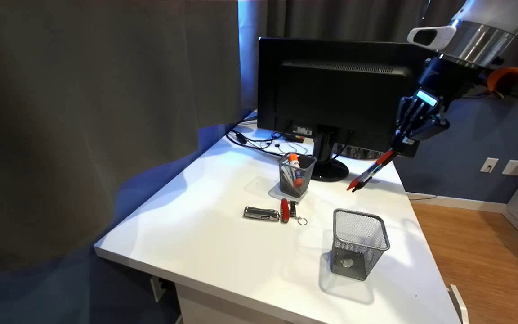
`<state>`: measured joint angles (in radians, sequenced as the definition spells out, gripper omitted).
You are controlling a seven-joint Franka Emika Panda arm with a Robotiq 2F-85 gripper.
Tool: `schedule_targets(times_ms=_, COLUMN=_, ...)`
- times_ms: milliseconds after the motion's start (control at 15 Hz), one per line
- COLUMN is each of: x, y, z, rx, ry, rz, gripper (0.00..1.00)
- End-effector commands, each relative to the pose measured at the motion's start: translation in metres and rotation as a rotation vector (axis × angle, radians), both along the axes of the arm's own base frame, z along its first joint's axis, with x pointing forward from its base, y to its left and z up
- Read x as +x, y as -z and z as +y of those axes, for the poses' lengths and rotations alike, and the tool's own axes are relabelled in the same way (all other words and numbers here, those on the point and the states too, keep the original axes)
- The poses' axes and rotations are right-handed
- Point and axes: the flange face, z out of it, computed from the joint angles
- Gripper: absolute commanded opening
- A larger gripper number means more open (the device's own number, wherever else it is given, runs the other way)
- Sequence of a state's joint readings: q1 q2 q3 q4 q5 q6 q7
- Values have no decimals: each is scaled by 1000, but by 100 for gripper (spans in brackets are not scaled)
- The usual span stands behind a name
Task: Remove the pens from the basket on the left and put them on the desk
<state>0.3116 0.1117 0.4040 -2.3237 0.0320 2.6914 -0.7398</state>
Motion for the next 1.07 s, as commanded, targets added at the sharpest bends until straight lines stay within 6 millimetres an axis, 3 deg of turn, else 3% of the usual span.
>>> schedule_targets(times_ms=0, x=0, y=24, z=-11, rx=65, ry=56, rz=-37, gripper=3)
schedule_targets(times_ms=533, x=0, y=100, z=-13, rx=205, ry=132, rz=-28, gripper=3)
schedule_targets(times_ms=1000, x=11, y=147, z=-33, rx=178, ry=232, rz=-5, gripper=3)
